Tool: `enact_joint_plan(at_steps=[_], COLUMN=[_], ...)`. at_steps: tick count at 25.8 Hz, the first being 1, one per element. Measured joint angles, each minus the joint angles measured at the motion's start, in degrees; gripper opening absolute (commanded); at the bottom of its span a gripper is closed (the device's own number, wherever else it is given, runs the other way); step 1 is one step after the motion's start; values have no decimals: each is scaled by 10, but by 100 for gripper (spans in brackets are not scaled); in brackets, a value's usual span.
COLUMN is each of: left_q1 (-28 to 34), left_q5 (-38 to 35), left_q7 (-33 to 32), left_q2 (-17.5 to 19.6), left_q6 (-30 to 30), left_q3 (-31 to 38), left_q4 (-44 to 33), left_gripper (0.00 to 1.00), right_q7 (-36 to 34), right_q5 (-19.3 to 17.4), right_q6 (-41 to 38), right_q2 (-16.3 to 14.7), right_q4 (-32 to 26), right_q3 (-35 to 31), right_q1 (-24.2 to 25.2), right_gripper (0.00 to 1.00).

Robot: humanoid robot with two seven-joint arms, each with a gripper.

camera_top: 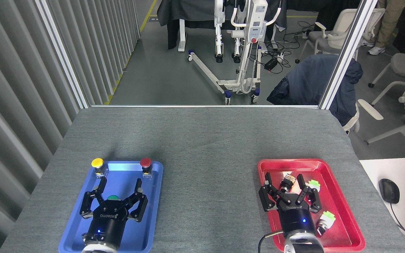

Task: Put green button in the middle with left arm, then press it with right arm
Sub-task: 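Lower the left gripper onto the green button in the blue tray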

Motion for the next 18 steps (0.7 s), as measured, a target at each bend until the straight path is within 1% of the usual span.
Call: enact_joint_plan(at_steps=[6,10,13,16,18], left_q1=[-3,11,40,58,63], left_q5=[0,1,-3,-9,-15], left_q7=[-2,-3,-3,-3,-3], left_q2=[-4,-3,1,5,7], left_q6=[1,5,9,29,42], left_q3=[-16,-16,-15,-15,-13], left_q4=[2,3,6,26,57], left_gripper=[98,98,98,98,98], right_q7=[-2,-1,0,0,0], right_q5=[0,0,1,1,1], right_q6=[1,2,2,2,1], right_q2=[1,1,1,0,0], right_q4=[1,2,2,2,2], right_q3=[0,1,0,0,0], right_q1=[1,9,22,28,29], right_gripper=[100,100,100,100,100])
